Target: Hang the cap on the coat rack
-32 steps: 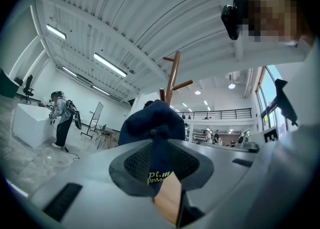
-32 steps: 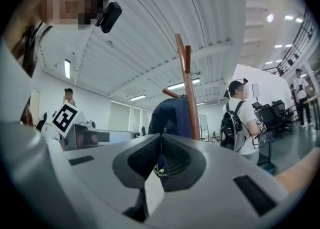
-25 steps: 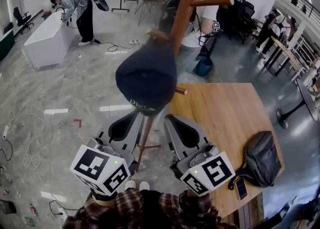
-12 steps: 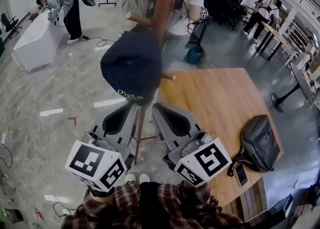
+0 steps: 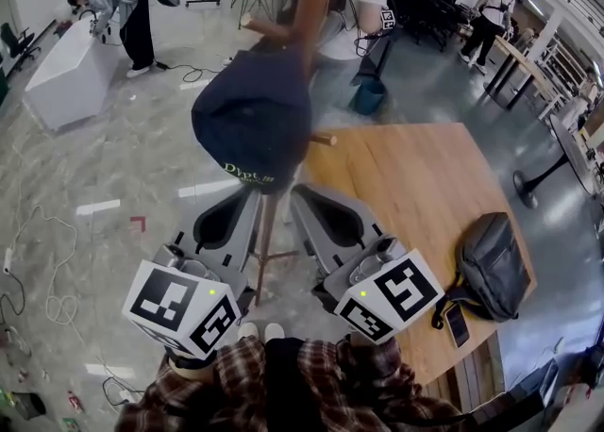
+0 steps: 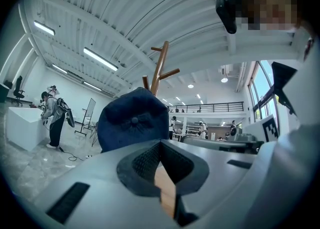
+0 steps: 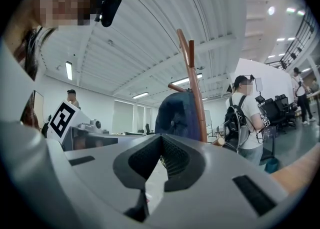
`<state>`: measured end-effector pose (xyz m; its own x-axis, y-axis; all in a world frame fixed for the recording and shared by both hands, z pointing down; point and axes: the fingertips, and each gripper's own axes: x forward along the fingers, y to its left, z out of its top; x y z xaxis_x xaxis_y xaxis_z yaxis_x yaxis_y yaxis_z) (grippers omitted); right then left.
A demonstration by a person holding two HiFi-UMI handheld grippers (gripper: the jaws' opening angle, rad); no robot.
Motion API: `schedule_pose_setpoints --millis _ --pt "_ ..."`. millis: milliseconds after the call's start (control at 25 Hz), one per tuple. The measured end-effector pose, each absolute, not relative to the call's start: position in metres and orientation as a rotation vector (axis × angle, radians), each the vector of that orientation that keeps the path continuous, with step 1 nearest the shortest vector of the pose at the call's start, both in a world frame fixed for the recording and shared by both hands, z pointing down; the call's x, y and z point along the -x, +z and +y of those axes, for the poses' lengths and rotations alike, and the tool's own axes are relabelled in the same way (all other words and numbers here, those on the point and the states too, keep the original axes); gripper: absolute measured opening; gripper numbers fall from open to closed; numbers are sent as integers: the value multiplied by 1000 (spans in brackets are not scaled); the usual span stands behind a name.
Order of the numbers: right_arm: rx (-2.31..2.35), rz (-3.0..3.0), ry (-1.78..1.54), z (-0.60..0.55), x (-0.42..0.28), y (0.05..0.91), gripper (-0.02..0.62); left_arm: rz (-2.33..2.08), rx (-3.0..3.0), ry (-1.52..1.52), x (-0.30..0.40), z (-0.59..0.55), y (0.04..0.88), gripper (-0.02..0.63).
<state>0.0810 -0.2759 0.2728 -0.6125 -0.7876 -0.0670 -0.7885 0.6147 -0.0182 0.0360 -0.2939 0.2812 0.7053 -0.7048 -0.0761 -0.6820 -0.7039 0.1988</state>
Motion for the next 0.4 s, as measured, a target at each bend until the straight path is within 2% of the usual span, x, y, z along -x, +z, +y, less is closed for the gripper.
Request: schedule_pose_setpoints --millis 400 --pt "1290 2787 11 -279 -76 280 11 -1183 -2737 -217 -32 -295 287 11"
